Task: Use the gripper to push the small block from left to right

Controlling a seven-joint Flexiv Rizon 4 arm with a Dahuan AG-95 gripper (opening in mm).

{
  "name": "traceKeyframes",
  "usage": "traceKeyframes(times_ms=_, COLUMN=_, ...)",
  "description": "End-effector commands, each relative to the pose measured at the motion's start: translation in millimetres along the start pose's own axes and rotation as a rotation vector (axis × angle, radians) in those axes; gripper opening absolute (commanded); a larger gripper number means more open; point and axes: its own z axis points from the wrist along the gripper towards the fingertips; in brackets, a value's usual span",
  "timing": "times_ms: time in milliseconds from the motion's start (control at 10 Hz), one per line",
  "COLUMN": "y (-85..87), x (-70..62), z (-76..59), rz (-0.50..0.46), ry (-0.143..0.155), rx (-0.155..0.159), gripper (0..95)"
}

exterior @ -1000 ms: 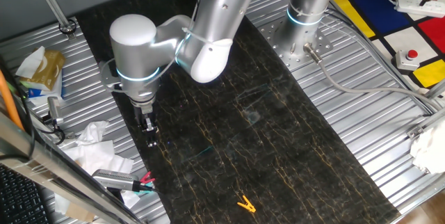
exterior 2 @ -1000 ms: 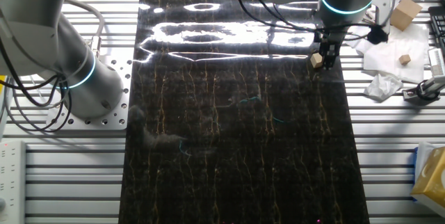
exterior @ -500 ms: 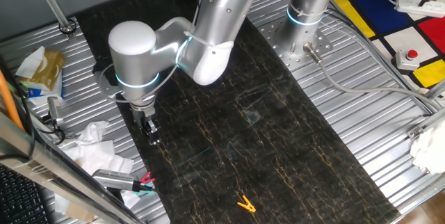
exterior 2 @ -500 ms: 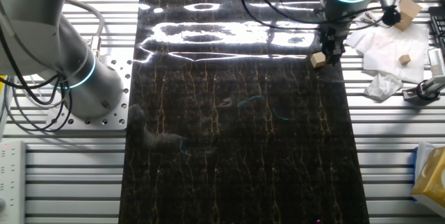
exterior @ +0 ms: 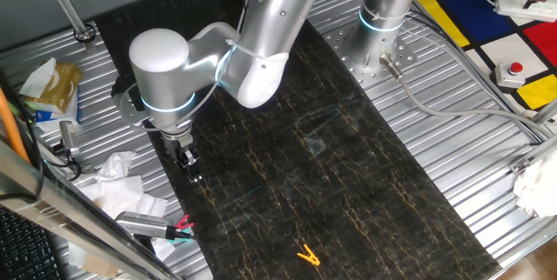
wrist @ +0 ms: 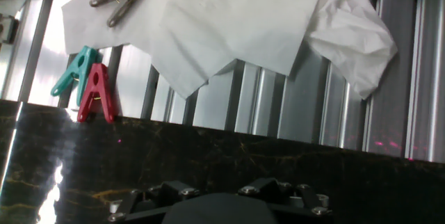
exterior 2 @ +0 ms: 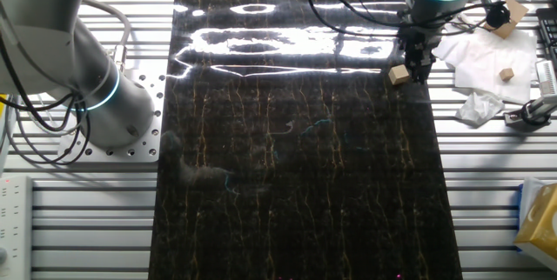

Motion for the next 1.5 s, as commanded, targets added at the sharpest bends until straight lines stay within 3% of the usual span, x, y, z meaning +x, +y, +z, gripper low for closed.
traceKeyframes(times_ms=100, y=0.1, x=0.8, z=0.1, rz=-0.005, ry=0.003, rx=-0.004, gripper=76.0)
traceKeyframes(times_ms=1500, y=0.1, x=0.8, z=0.1, rz=-0.029, ry=0.021, rx=-0.007, gripper=76.0)
